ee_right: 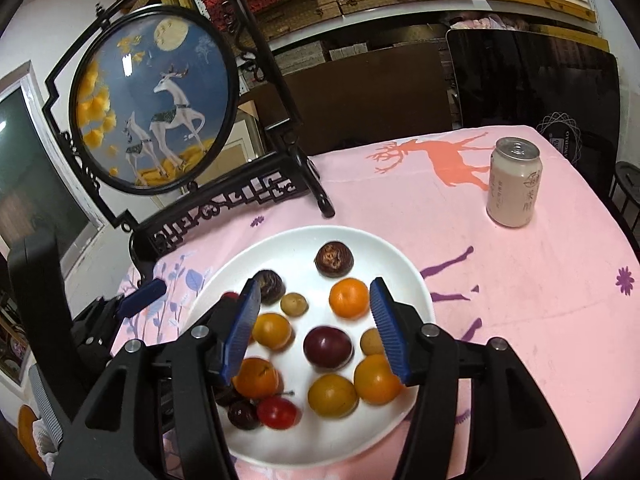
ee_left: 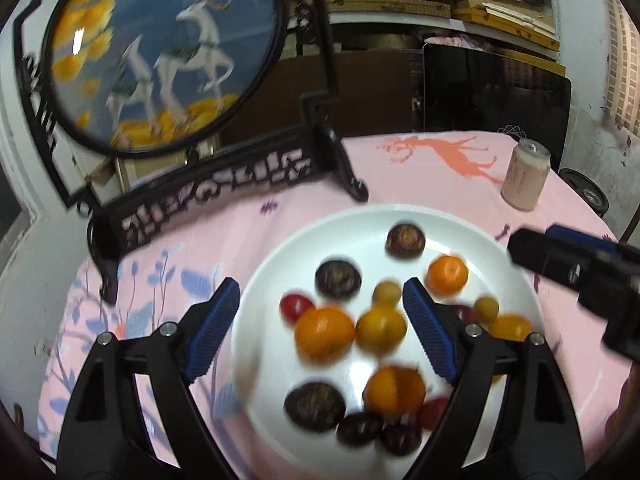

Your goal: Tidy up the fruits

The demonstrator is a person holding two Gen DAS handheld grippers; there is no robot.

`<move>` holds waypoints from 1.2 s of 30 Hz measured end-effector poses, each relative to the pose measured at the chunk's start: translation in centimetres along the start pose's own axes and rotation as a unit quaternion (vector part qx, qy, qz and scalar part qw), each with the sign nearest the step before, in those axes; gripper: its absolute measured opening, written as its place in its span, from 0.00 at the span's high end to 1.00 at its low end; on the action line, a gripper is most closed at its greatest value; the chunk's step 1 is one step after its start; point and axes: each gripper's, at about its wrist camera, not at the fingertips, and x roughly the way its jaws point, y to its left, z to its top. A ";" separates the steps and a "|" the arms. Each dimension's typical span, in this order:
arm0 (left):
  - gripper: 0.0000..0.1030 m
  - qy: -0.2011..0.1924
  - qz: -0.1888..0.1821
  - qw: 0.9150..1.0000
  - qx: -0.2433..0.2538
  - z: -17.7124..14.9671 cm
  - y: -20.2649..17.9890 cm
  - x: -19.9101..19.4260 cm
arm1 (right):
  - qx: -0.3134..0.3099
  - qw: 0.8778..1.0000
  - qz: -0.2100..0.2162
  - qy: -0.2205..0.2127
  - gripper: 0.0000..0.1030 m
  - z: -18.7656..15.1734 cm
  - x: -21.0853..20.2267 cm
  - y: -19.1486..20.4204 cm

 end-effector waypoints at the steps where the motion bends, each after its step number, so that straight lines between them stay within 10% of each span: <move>1: 0.17 0.005 0.001 1.000 -0.004 -0.4 0.4 -0.2 | -0.005 1.000 -0.002 0.000 0.44 -0.2 -0.3 0.4; 16: 0.08 -0.018 0.041 0.999 -0.015 -11.4 2.1 -10.3 | -0.017 0.999 -0.021 -0.022 0.42 -10.9 -9.0 2.1; 36: 0.02 -0.046 0.015 0.999 -0.009 -12.0 1.3 -12.4 | -0.029 0.999 -0.031 -0.032 0.40 -13.0 -9.8 2.2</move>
